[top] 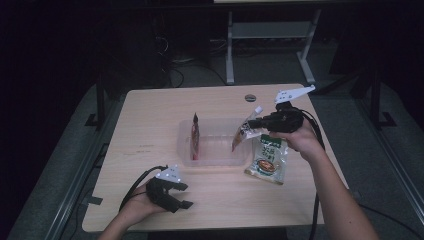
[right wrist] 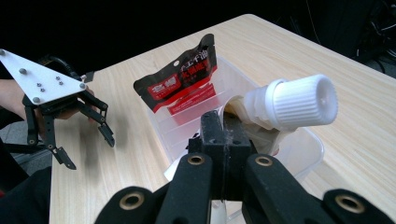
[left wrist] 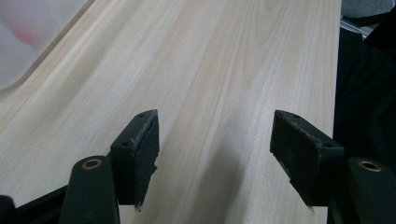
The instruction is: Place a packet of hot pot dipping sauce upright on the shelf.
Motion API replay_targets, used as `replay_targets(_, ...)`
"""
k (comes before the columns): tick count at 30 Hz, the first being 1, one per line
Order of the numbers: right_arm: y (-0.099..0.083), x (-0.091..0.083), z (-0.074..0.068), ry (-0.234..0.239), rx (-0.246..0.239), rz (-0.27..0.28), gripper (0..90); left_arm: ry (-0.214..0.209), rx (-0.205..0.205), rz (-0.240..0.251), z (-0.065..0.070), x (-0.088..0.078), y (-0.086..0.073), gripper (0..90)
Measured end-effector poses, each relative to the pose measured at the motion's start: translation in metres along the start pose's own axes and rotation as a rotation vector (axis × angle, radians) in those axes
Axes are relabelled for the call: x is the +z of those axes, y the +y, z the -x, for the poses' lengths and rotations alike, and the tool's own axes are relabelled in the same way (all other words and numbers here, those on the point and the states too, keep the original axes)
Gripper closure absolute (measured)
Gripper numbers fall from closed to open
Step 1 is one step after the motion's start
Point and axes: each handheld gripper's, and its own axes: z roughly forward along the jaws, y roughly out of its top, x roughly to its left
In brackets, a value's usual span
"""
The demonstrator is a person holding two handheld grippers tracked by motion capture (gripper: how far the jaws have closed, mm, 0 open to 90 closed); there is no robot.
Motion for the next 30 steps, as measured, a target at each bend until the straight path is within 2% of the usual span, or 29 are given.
replay_targets(12,0.003,0.018,-0.003,0.018,-0.017,-0.029,90.0,-0.008,-0.010,0.004,0.001,0.001,0.000,32.6)
replay_targets(15,0.004,0.021,-0.002,0.027,-0.021,-0.029,90.0,-0.006,-0.001,-0.004,0.001,0.001,0.000,32.6)
replay_targets(23,0.013,0.036,-0.004,0.030,-0.040,-0.056,90.0,-0.007,-0.004,-0.005,0.002,0.001,0.000,32.6)
replay_targets(29,0.010,0.047,-0.001,0.030,-0.023,-0.080,90.0,-0.006,-0.003,-0.005,0.002,0.000,0.000,32.6)
replay_targets(30,0.008,0.051,0.001,0.027,-0.013,-0.086,90.0,-0.007,-0.012,0.003,0.003,0.001,0.000,32.6)
